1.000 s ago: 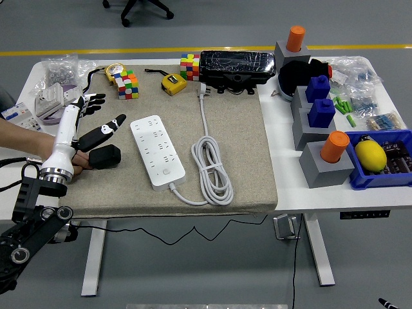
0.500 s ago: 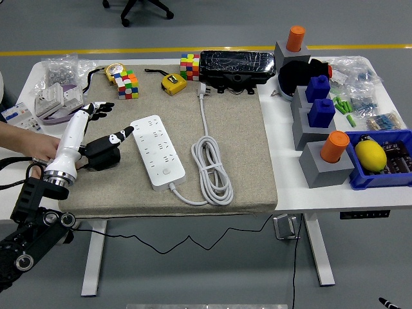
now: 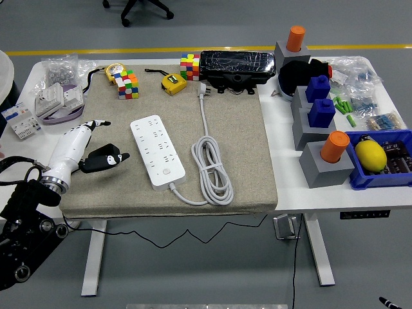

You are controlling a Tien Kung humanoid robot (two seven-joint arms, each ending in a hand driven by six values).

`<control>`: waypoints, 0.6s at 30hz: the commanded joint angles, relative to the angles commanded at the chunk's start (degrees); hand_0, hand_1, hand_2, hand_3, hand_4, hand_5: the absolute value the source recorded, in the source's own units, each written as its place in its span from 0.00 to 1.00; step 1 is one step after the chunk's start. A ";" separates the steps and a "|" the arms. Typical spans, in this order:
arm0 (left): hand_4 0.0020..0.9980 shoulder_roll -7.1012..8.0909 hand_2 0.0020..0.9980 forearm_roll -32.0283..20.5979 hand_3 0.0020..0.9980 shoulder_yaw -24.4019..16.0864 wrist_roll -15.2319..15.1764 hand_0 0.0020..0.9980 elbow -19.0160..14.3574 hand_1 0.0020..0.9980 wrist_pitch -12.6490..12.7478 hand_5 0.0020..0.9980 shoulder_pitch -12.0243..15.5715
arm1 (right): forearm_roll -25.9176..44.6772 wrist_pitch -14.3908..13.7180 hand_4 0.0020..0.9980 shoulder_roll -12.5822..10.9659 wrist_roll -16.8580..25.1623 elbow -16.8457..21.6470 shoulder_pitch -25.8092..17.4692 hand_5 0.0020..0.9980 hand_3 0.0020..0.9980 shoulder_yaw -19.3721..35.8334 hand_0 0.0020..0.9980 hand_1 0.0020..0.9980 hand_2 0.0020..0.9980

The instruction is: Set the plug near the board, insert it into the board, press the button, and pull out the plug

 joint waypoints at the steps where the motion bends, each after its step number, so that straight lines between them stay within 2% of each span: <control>1: 1.00 -0.02 0.76 0.33 0.69 0.02 0.29 0.84 0.24 0.82 -0.27 0.47 -0.05 | 0.01 0.00 0.98 0.01 -0.01 -0.02 -0.01 0.55 0.55 -0.01 0.65 0.65 0.62; 3: 1.00 -0.11 0.76 0.68 0.69 0.27 0.86 0.84 1.48 0.82 -0.54 0.47 -0.46 | 0.03 0.00 0.98 -0.02 -0.02 -0.02 -0.03 0.55 0.55 -0.11 0.65 0.65 0.62; 4: 1.00 -0.14 0.74 0.75 0.68 0.34 1.05 0.82 1.83 0.79 -0.62 0.38 -0.58 | 0.04 -0.01 0.98 -0.02 -0.01 0.00 -0.03 0.55 0.55 -0.11 0.65 0.65 0.62; 9: 1.00 -0.25 0.74 0.16 0.68 0.67 2.04 0.82 3.52 0.79 -1.93 0.38 -1.25 | 0.07 -0.02 0.98 -0.06 0.02 0.15 0.03 0.55 0.55 -0.15 0.65 0.65 0.62; 10: 0.95 -0.28 0.70 -0.06 0.62 0.74 2.22 0.80 3.69 0.73 -2.15 0.31 -1.33 | 0.07 -0.03 0.98 -0.06 0.03 0.14 0.01 0.55 0.55 -0.17 0.65 0.64 0.62; 15: 0.95 -0.52 0.70 -0.10 0.62 1.15 3.02 0.80 4.45 0.73 -2.74 0.31 -1.93 | 0.11 -0.02 0.98 -0.10 0.01 0.08 0.01 0.55 0.55 -0.26 0.65 0.64 0.62; 16: 0.79 -0.55 0.64 -0.14 0.57 1.22 3.04 0.76 4.53 0.70 -2.65 0.20 -2.02 | 0.09 -0.03 0.98 -0.09 0.01 0.07 0.03 0.55 0.55 -0.23 0.65 0.64 0.62; 18: 0.79 -0.67 0.64 -0.01 0.57 1.49 3.06 0.76 4.85 0.70 -2.17 0.20 -2.39 | 0.09 -0.05 0.98 -0.11 0.04 0.12 0.07 0.55 0.55 -0.19 0.65 0.64 0.62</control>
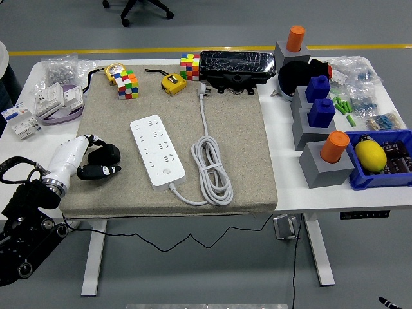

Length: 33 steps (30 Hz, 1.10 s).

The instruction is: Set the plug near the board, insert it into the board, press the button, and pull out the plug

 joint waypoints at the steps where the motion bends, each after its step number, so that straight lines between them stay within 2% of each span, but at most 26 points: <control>1: 0.79 -0.03 0.64 0.05 0.57 0.09 0.07 0.76 0.12 0.70 0.10 0.20 -0.12 | -0.01 -0.01 0.98 -0.01 0.00 0.02 0.02 0.55 0.55 0.01 0.65 0.64 0.62; 3: 0.79 -0.08 0.64 0.04 0.57 0.31 0.21 0.76 0.34 0.70 0.35 0.20 -0.34 | -0.01 -0.01 0.98 -0.02 0.02 0.07 0.05 0.55 0.55 0.05 0.65 0.64 0.62; 4: 0.71 -0.09 0.57 0.02 0.55 0.43 0.19 0.68 0.44 0.61 0.55 0.14 -0.45 | -0.04 0.00 0.98 -0.02 0.02 0.10 0.05 0.55 0.55 0.09 0.65 0.64 0.62; 9: 0.71 -0.20 0.57 -1.03 0.55 0.91 0.18 0.68 0.94 0.61 1.98 0.14 -0.81 | -0.05 -0.01 0.98 0.00 0.01 0.05 0.02 0.55 0.55 0.08 0.65 0.64 0.62; 10: 0.64 -0.21 0.51 -1.11 0.53 1.01 0.17 0.56 1.01 0.50 2.19 0.11 -0.86 | -0.05 0.00 0.98 0.01 0.00 0.04 0.02 0.55 0.55 0.06 0.65 0.65 0.62; 15: 0.64 -0.31 0.51 -1.20 0.53 1.39 0.50 0.56 1.15 0.50 2.56 0.11 -1.02 | -0.05 -0.01 0.98 0.01 0.01 0.07 0.05 0.55 0.55 0.03 0.65 0.65 0.62; 16: 0.61 -0.33 0.42 -1.06 0.51 1.43 0.59 0.50 1.08 0.44 2.55 0.04 -1.00 | -0.04 -0.01 0.98 0.00 0.01 0.08 0.04 0.55 0.55 0.03 0.65 0.65 0.62; 19: 0.61 -0.31 0.42 -0.73 0.51 1.45 0.65 0.50 0.29 0.44 2.29 0.04 -0.89 | -0.11 -0.02 0.98 -0.04 0.02 0.11 0.08 0.55 0.55 0.08 0.65 0.65 0.62; 23: 0.60 -0.09 0.41 -1.52 0.51 2.06 -0.88 0.48 -2.01 0.43 3.13 0.01 -0.96 | -0.11 -0.03 0.98 -0.01 0.01 0.04 0.02 0.55 0.55 0.17 0.65 0.64 0.62; 28: 0.60 0.28 0.41 -2.57 0.51 4.63 -1.83 0.48 -5.19 0.43 3.08 0.01 -2.04 | -0.03 -0.02 0.98 -0.03 0.01 0.07 0.07 0.55 0.55 0.09 0.65 0.64 0.62; 33: 0.60 -0.18 0.41 -3.05 0.51 7.26 -1.71 0.48 -5.27 0.43 2.73 0.01 -3.61 | 0.07 0.01 0.98 0.01 0.01 0.14 0.14 0.55 0.55 -0.08 0.65 0.64 0.62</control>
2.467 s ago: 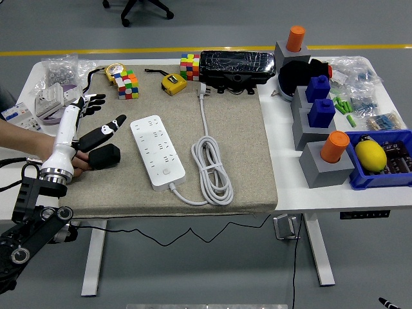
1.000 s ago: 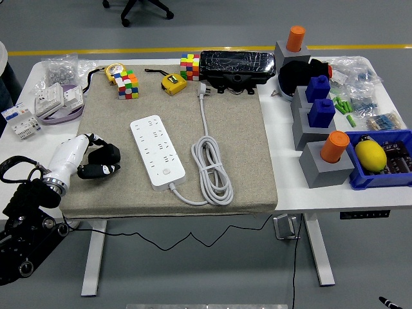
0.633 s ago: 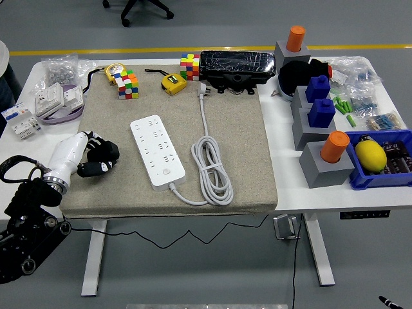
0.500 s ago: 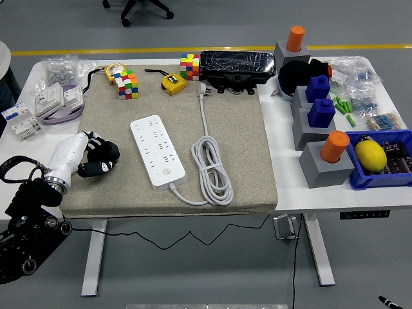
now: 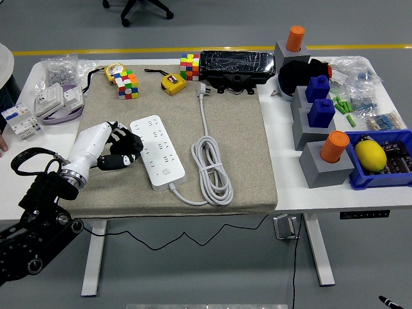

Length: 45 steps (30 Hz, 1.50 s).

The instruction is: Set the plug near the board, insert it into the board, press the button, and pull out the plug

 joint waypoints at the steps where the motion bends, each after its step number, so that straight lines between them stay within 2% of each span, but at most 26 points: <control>1: 0.61 -0.13 0.42 -0.03 0.51 0.29 0.04 0.48 0.16 0.43 -0.03 0.01 -0.22 | 0.00 0.00 0.98 0.00 -0.01 0.02 0.00 0.55 0.55 -0.03 0.65 0.64 0.62; 11: 0.61 -1.67 0.42 0.36 0.51 1.31 1.19 0.47 3.55 0.44 -0.80 0.01 -2.53 | 0.12 0.03 0.98 -0.09 -0.04 0.06 0.08 0.55 0.55 -0.30 0.65 0.64 0.62; 36: 0.61 -1.36 0.43 1.45 0.51 2.58 2.60 0.47 4.54 0.44 -1.84 0.02 -3.18 | 0.12 0.06 0.98 -0.20 -0.05 0.17 0.30 0.55 0.55 -0.20 0.65 0.64 0.62; 37: 0.61 -1.38 0.47 1.37 0.54 2.60 2.61 0.49 4.54 0.47 -1.86 0.02 -3.24 | 0.12 0.07 0.98 -0.21 -0.05 0.19 0.32 0.55 0.55 -0.22 0.65 0.64 0.62; 43: 0.61 -1.39 0.47 -1.02 0.54 2.48 3.15 0.49 4.57 0.47 -4.45 0.02 -3.34 | 0.07 0.07 0.98 -0.23 -0.06 0.24 0.37 0.55 0.55 -0.15 0.65 0.64 0.62; 44: 1.00 -1.42 0.75 -1.67 0.79 2.44 3.10 0.74 4.65 0.77 -4.50 0.35 -3.31 | 0.08 0.07 0.98 -0.23 -0.06 0.23 0.36 0.55 0.55 -0.16 0.65 0.64 0.62; 45: 1.00 -1.47 0.75 -2.60 0.79 2.38 2.99 0.74 4.78 0.77 -4.40 0.35 -3.26 | 0.08 0.08 0.98 -0.23 -0.06 0.22 0.33 0.55 0.55 -0.20 0.65 0.64 0.62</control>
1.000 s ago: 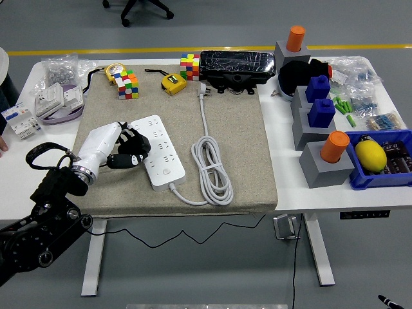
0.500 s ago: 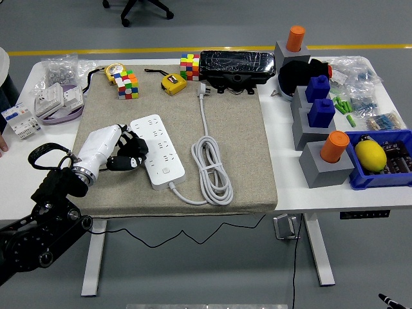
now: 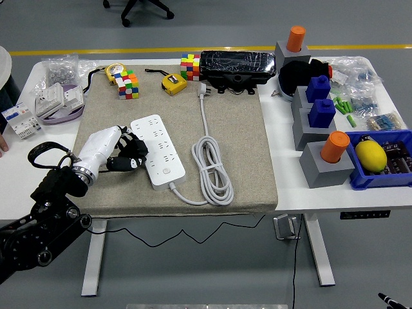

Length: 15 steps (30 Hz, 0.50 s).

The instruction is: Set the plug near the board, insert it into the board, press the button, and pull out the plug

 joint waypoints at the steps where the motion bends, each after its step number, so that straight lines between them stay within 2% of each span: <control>1: 1.00 -0.03 0.75 -0.52 0.79 0.00 -0.10 0.74 0.13 0.77 0.20 0.35 0.03 | 0.02 0.00 0.98 0.01 0.00 -0.02 -0.02 0.55 0.55 -0.04 0.65 0.64 0.62; 4: 1.00 -0.01 0.75 -1.52 0.79 -0.04 -0.67 0.74 0.23 0.77 0.73 0.35 0.08 | 0.05 0.01 0.98 0.03 -0.01 -0.03 -0.07 0.55 0.55 -0.15 0.65 0.64 0.62; 5: 1.00 0.01 0.86 -1.75 0.90 -0.05 -0.83 0.79 0.22 0.87 0.88 0.52 0.08 | 0.06 0.01 0.98 0.04 -0.01 -0.03 -0.08 0.55 0.55 -0.16 0.65 0.64 0.62; 10: 1.00 0.07 0.86 -2.44 0.90 -0.39 -1.77 0.79 -0.44 0.87 1.85 0.52 0.35 | 0.02 0.04 0.98 0.05 -0.03 -0.02 -0.12 0.55 0.55 -0.18 0.65 0.64 0.62; 11: 1.00 0.09 0.86 -2.70 0.91 -0.53 -2.36 0.79 -0.81 0.87 2.62 0.55 0.54 | 0.00 0.02 0.98 0.05 -0.01 0.00 -0.12 0.54 0.55 -0.13 0.65 0.64 0.62; 15: 1.00 0.34 0.86 -3.63 0.91 -1.42 -5.22 0.79 -3.10 0.87 6.98 0.55 1.86 | -0.10 0.01 0.98 0.06 0.00 0.02 -0.06 0.54 0.55 -0.04 0.65 0.64 0.62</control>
